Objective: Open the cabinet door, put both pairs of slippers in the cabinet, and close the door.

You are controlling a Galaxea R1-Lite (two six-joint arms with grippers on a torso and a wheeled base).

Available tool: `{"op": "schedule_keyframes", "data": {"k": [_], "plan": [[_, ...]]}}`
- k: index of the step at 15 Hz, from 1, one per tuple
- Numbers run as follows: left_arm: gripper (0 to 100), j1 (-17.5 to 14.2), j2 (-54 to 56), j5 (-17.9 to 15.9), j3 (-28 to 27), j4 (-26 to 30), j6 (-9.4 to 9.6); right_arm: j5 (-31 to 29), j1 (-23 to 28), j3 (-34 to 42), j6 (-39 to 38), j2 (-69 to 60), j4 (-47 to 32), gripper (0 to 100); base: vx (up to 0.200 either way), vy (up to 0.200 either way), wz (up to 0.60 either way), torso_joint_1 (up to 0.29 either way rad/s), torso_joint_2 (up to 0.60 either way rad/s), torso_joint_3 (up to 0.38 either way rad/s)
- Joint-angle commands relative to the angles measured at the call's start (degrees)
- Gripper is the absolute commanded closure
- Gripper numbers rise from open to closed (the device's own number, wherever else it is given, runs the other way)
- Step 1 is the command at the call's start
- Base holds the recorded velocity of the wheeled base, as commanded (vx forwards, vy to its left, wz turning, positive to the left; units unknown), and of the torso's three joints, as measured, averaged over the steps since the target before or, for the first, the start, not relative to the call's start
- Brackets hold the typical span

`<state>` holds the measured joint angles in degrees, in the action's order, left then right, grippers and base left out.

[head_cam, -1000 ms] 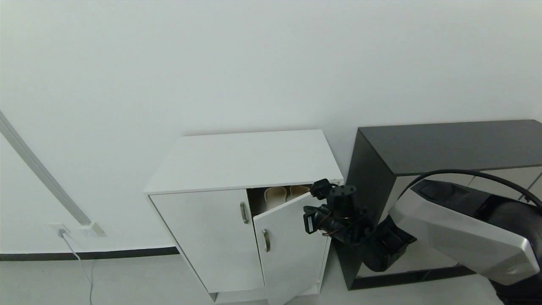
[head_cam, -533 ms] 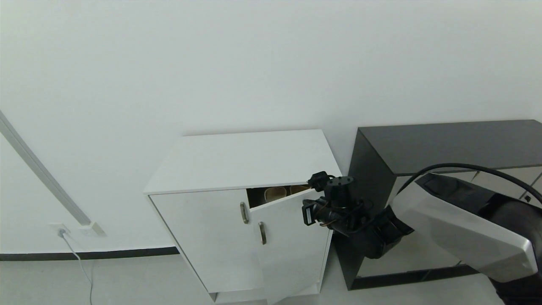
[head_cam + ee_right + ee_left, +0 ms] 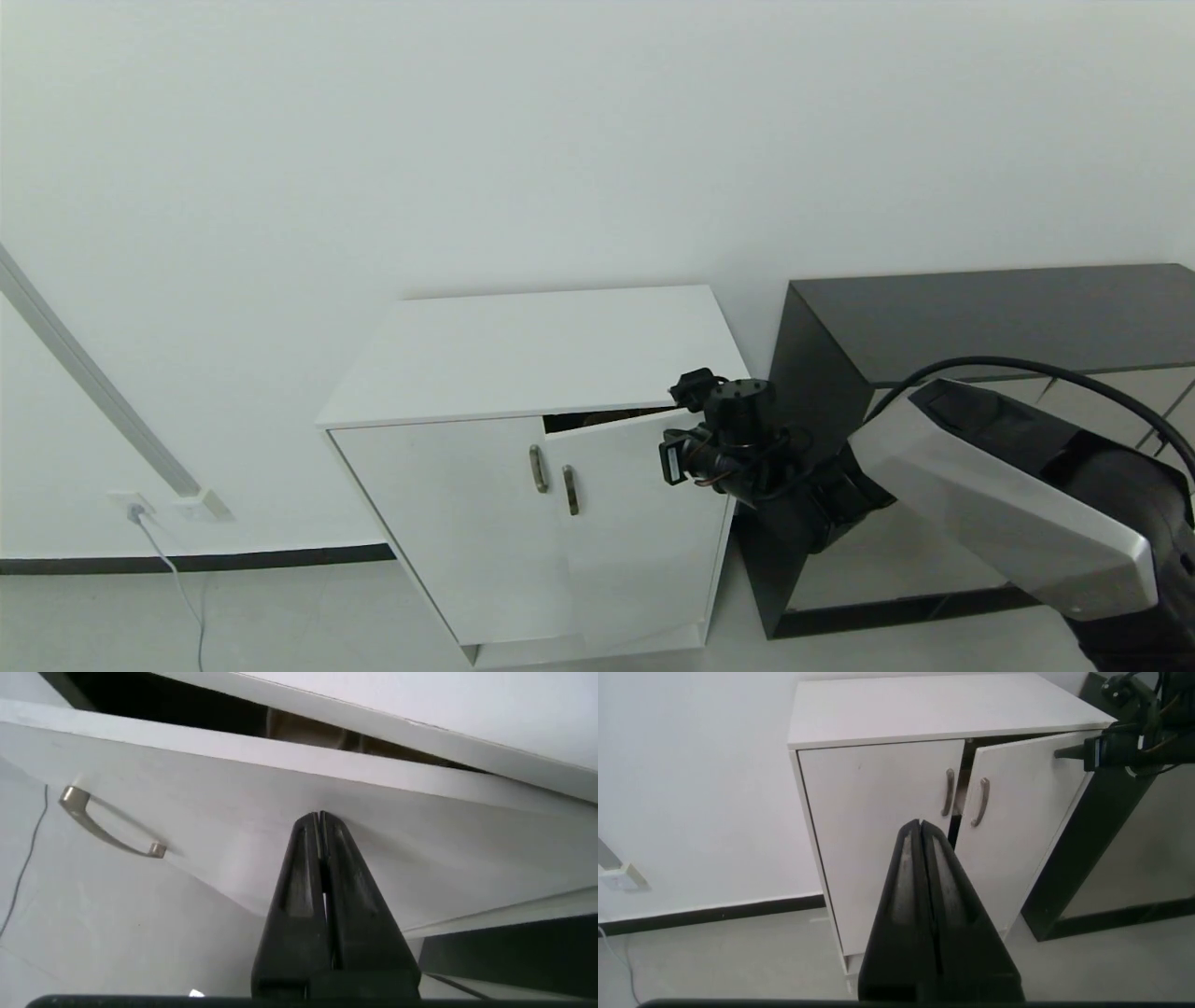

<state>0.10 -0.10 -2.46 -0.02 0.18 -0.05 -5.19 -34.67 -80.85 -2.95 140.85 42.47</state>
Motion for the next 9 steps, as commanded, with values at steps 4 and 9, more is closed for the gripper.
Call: {"op": "schedule_keyframes", "data": {"k": [4, 9], "plan": [[100, -0.01, -0.08, 0.0, 0.02, -0.01, -0.04, -0.17, -0.05, -2.12, 0.14, 1.01, -0.64, 100, 0.0, 0.0, 0.0, 0.0, 0.0, 0.0], [100, -0.01, 0.01, 0.0, -0.06, -0.01, -0.13, -0.17, -0.05, -5.28, 0.14, 1.62, -3.71, 100, 0.0, 0.0, 0.0, 0.0, 0.0, 0.0]]}}
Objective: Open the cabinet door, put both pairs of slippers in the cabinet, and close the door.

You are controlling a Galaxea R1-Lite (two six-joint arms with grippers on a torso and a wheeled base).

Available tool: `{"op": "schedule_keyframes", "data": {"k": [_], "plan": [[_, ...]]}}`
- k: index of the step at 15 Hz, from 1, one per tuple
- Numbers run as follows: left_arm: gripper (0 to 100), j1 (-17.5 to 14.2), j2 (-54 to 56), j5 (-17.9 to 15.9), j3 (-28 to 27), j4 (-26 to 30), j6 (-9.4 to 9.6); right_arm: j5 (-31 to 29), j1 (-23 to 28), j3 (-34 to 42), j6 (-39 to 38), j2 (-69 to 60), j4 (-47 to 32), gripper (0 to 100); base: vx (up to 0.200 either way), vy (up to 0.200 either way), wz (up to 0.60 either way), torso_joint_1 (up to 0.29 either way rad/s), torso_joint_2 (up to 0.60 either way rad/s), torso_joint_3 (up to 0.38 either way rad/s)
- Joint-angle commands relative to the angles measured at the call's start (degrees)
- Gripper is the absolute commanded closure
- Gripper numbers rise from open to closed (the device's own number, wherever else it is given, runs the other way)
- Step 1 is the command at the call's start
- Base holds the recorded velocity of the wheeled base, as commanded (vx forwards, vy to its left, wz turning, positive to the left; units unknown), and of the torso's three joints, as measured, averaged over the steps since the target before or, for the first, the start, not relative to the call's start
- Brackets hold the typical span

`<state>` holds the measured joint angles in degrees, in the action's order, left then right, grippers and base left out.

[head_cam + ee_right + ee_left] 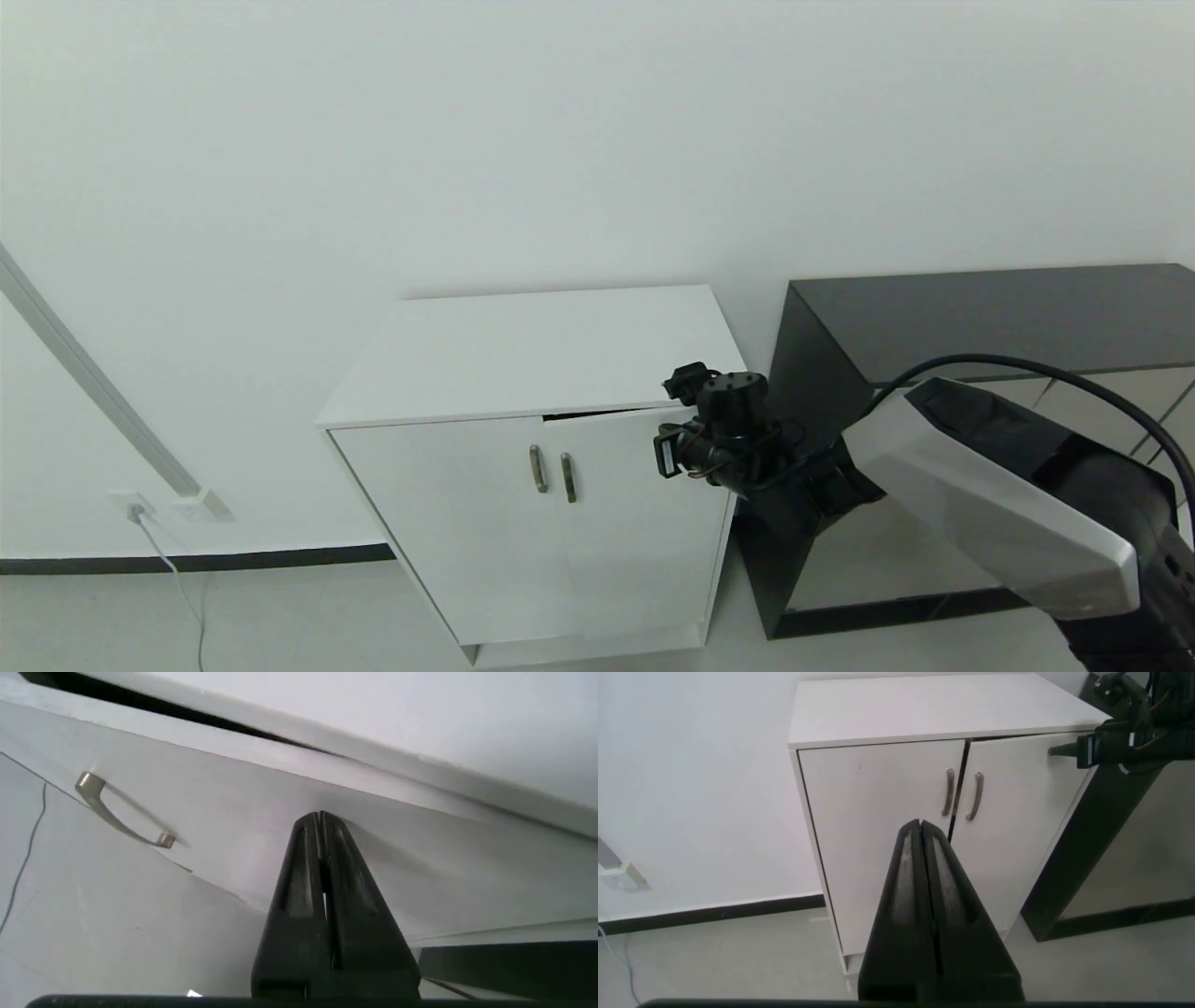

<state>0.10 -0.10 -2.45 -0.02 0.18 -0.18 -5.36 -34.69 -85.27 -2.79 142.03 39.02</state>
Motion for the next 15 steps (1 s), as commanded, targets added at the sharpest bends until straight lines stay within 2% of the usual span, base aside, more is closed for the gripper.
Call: {"op": "schedule_keyframes", "data": {"k": [1, 11, 13, 15], "plan": [[100, -0.01, 0.01, -0.01, -0.06, -0.01, 0.01, -0.09, 0.07, -1.21, -0.02, 0.7, -0.61, 100, 0.0, 0.0, 0.0, 0.0, 0.0, 0.0], [100, -0.01, -0.08, -0.01, -0.06, -0.01, 0.01, -1.58, 0.07, -3.5, -0.02, 2.2, -1.32, 100, 0.0, 0.0, 0.0, 0.0, 0.0, 0.0], [100, -0.01, -0.08, -0.01, 0.02, -0.01, -0.08, -1.67, 0.07, -2.18, -0.11, 1.32, -0.97, 100, 0.0, 0.0, 0.0, 0.0, 0.0, 0.0], [100, -0.01, -0.08, -0.01, -0.06, -0.01, 0.01, -1.67, -0.29, 4.33, -0.28, -2.46, 1.23, 100, 0.0, 0.0, 0.0, 0.0, 0.0, 0.0]]}}
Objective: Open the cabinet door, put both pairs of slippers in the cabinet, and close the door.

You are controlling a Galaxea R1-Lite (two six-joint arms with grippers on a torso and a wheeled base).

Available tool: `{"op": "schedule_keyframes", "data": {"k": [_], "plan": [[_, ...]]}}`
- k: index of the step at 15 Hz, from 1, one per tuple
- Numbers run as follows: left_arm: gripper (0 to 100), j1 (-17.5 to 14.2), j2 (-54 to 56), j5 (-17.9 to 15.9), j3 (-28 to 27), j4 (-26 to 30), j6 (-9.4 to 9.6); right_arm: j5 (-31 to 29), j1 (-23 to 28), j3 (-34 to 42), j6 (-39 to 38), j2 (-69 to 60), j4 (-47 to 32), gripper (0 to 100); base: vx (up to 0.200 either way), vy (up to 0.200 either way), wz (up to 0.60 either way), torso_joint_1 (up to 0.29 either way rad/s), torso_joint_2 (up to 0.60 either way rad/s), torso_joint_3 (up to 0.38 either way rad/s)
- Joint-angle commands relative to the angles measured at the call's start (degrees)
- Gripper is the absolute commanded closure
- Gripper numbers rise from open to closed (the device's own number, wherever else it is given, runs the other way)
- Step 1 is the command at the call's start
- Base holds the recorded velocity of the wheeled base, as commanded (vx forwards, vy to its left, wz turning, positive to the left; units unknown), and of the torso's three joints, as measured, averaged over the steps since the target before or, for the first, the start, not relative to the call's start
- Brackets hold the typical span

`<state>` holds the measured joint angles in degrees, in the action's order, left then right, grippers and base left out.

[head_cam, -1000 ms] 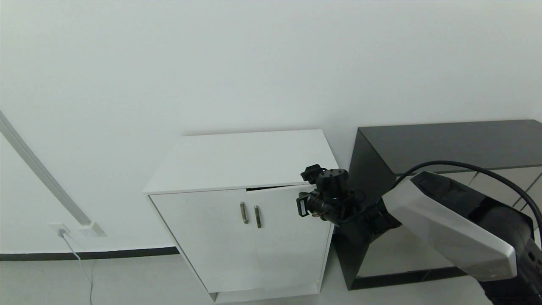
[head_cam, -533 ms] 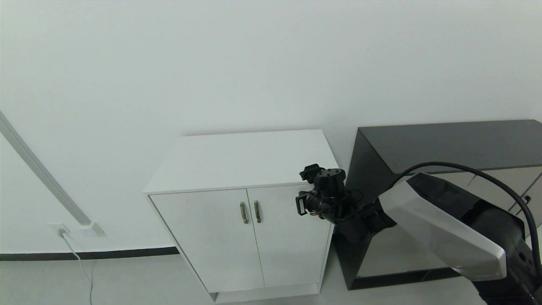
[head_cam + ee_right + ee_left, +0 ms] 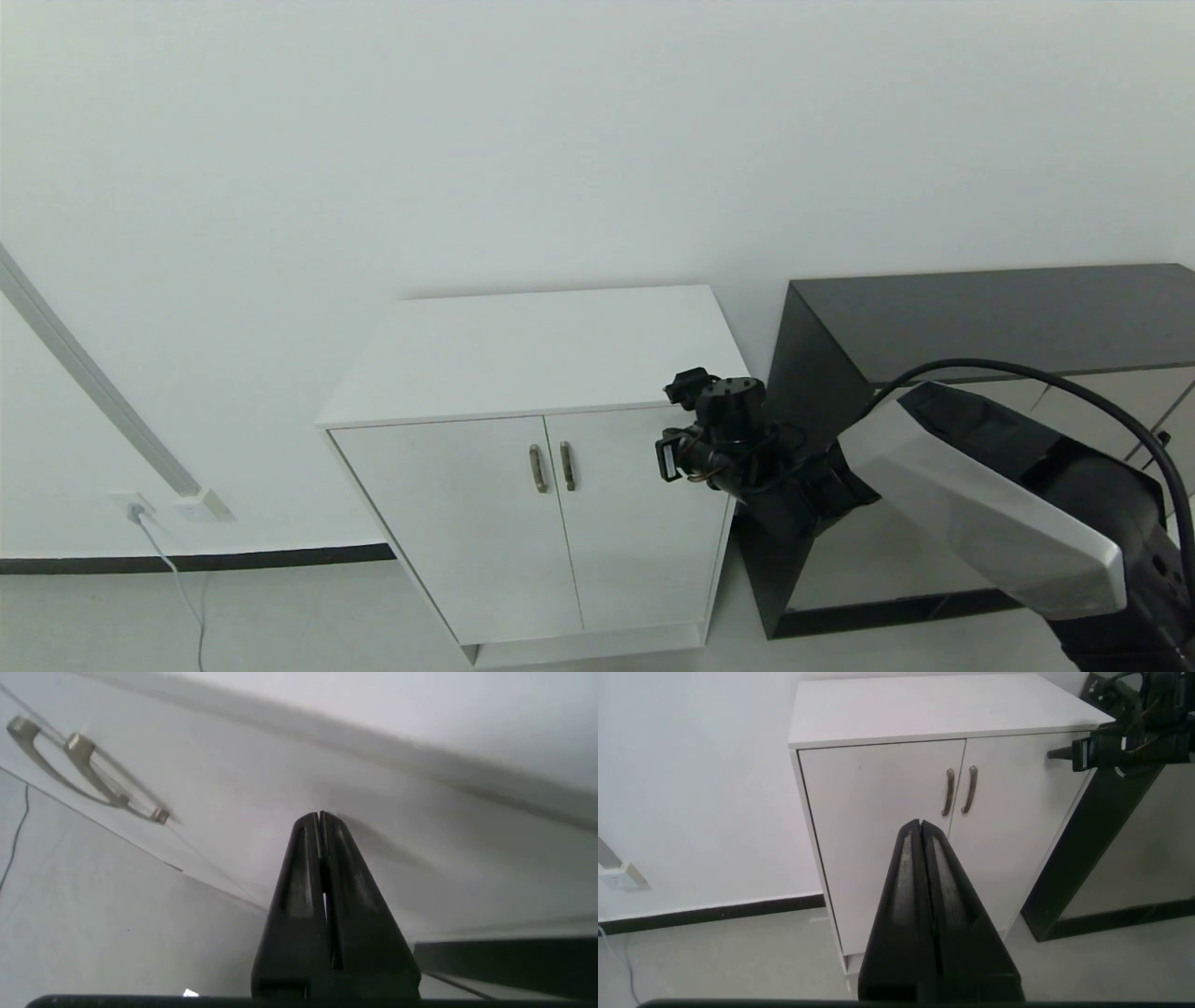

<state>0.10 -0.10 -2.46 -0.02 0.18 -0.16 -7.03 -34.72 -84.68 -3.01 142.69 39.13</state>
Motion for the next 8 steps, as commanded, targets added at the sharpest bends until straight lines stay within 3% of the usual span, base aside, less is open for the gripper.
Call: {"op": "schedule_keyframes", "data": {"k": [1, 3, 6, 8], "plan": [[100, -0.01, -0.08, 0.0, -0.06, -0.01, -0.02, 0.0, -0.35, 6.54, 0.11, -4.09, 3.93, 100, 0.0, 0.0, 0.0, 0.0, 0.0, 0.0], [100, -0.01, -0.08, 0.0, -0.06, -0.01, -0.02, 0.0, -0.26, 10.06, 0.11, -5.49, 6.66, 100, 0.0, 0.0, 0.0, 0.0, 0.0, 0.0], [100, -0.01, -0.08, 0.0, 0.02, -0.01, -0.11, -0.35, 0.79, 22.89, -0.07, -13.67, 11.14, 100, 0.0, 0.0, 0.0, 0.0, 0.0, 0.0], [100, -0.01, -0.08, 0.0, -0.06, -0.01, -0.11, -3.16, 1.41, 26.49, -0.07, -17.01, 11.58, 100, 0.0, 0.0, 0.0, 0.0, 0.0, 0.0]]}}
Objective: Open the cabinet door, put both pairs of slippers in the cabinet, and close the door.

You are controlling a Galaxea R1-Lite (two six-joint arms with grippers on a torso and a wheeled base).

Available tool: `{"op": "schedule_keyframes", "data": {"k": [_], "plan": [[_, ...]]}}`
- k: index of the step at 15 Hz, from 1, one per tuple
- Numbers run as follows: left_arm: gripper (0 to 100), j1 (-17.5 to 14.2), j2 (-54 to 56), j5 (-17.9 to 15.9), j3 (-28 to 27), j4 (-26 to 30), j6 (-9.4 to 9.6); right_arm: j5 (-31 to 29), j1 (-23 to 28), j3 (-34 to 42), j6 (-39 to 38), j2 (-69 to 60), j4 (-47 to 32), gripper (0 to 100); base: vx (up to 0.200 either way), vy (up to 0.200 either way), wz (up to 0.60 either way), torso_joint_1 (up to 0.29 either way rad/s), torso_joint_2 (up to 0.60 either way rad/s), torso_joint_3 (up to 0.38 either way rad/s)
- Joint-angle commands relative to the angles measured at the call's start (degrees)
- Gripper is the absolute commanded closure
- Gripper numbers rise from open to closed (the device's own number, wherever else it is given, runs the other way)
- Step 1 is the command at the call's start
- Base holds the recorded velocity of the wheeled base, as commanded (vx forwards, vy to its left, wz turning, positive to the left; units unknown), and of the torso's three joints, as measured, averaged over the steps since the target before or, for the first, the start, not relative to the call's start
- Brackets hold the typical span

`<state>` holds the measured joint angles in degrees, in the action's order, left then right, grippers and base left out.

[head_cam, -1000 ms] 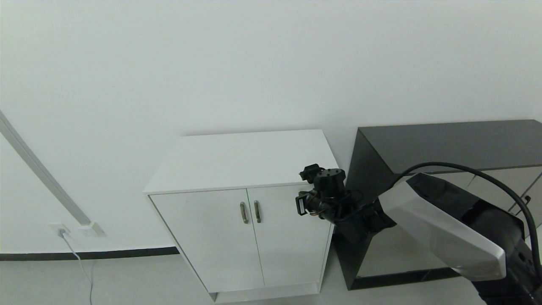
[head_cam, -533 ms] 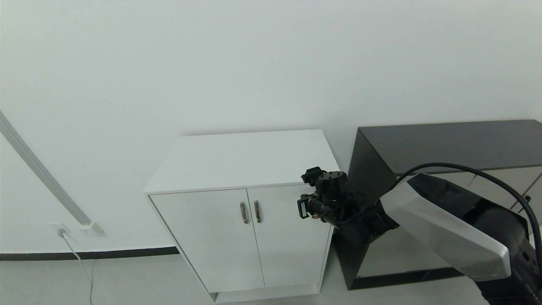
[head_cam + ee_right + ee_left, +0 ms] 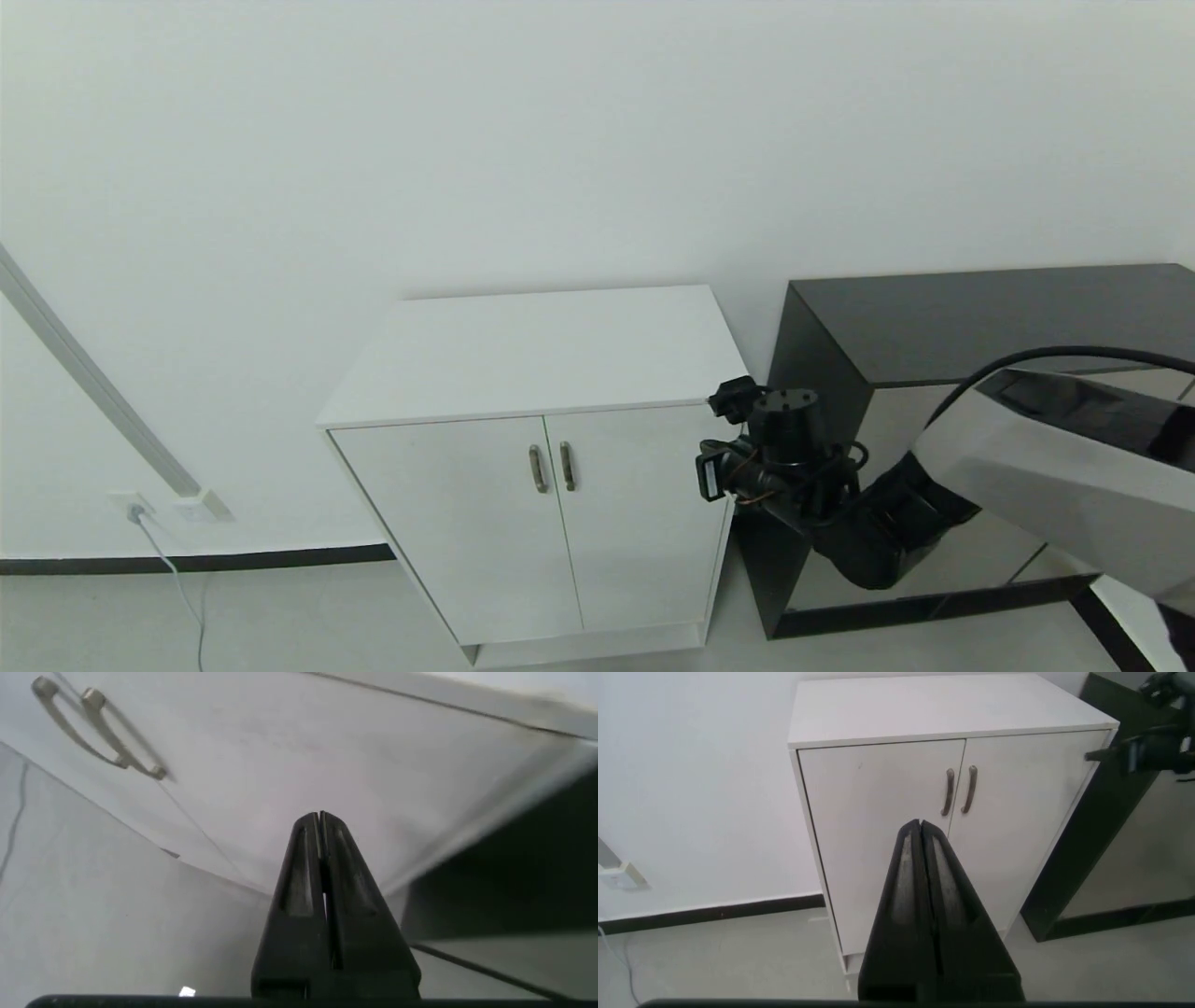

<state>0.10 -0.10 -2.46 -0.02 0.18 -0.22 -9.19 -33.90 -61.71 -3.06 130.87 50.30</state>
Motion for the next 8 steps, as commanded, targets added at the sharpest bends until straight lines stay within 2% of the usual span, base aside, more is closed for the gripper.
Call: {"op": "schedule_keyframes", "data": {"k": [1, 4, 8], "plan": [[100, -0.01, -0.08, 0.0, 0.02, -0.01, -0.04, -1.79, 1.29, 6.95, -0.1, -8.43, 1.12, 100, 0.0, 0.0, 0.0, 0.0, 0.0, 0.0], [100, -0.01, -0.08, 0.0, -0.06, -0.01, -0.04, -1.88, 3.23, 13.11, 0.25, -15.64, 1.12, 100, 0.0, 0.0, 0.0, 0.0, 0.0, 0.0], [100, -0.01, 0.01, 0.0, 0.02, -0.09, -0.13, -1.97, 6.13, 25.32, -0.02, -26.1, 1.82, 100, 0.0, 0.0, 0.0, 0.0, 0.0, 0.0]]}}
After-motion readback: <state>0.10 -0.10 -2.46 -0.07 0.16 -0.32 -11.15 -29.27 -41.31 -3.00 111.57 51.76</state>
